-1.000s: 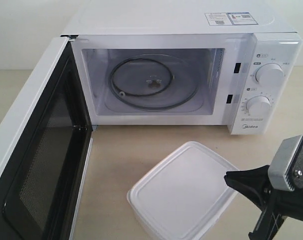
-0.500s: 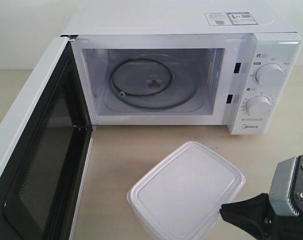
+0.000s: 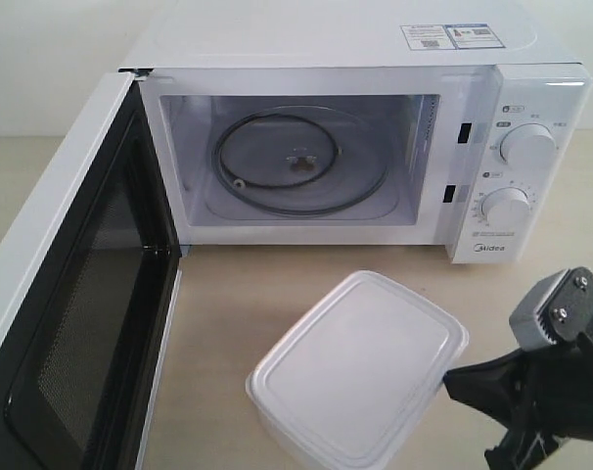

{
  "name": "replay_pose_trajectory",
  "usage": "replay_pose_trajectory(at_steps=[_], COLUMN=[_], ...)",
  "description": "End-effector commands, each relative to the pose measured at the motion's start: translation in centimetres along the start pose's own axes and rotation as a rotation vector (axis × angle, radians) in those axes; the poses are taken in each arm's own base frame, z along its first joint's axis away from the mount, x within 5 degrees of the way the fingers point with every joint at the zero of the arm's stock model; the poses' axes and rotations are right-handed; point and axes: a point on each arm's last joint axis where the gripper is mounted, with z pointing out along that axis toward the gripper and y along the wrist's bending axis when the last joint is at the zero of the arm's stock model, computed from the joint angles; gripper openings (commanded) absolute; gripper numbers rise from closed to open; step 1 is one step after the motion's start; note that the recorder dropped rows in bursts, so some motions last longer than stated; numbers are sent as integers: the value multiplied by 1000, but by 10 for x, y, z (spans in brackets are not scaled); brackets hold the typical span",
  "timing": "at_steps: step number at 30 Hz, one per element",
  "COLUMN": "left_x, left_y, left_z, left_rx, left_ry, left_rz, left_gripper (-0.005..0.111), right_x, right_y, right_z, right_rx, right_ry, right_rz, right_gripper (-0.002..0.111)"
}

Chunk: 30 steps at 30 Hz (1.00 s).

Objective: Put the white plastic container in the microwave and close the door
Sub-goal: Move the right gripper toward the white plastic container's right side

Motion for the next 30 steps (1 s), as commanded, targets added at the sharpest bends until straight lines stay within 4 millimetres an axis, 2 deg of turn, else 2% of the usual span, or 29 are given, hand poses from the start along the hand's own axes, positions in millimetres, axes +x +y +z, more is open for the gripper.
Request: replay_pose_trajectory(at_steps=[1, 9, 13, 17, 21, 24, 30], left_x=[1, 1, 1, 1, 1, 1, 1], left_y=[0, 0, 0, 0, 0, 0, 0], left_z=[0, 0, 0, 0, 0, 0, 0], left_rx=[-5, -5, -5, -5, -5, -5, -5], left_ry=[1, 1, 1, 1, 1, 1, 1], left_rz=[6, 6, 6, 6, 6, 6, 6], left_gripper=[4, 4, 4, 4, 4, 4, 4], right_x=[-13, -28, -22, -7, 1, -2, -8], right_y=[-16, -25, -24, -22, -25, -25, -27], right_z=[4, 6, 12, 25, 38, 44, 44], right_rx=[46, 41, 23, -14, -62, -115, -104], right_ry=[33, 22, 55, 134, 139, 96, 49], right_rz=[7, 11, 96, 106, 136, 147, 174], right_gripper=[0, 0, 0, 0, 0, 0, 0])
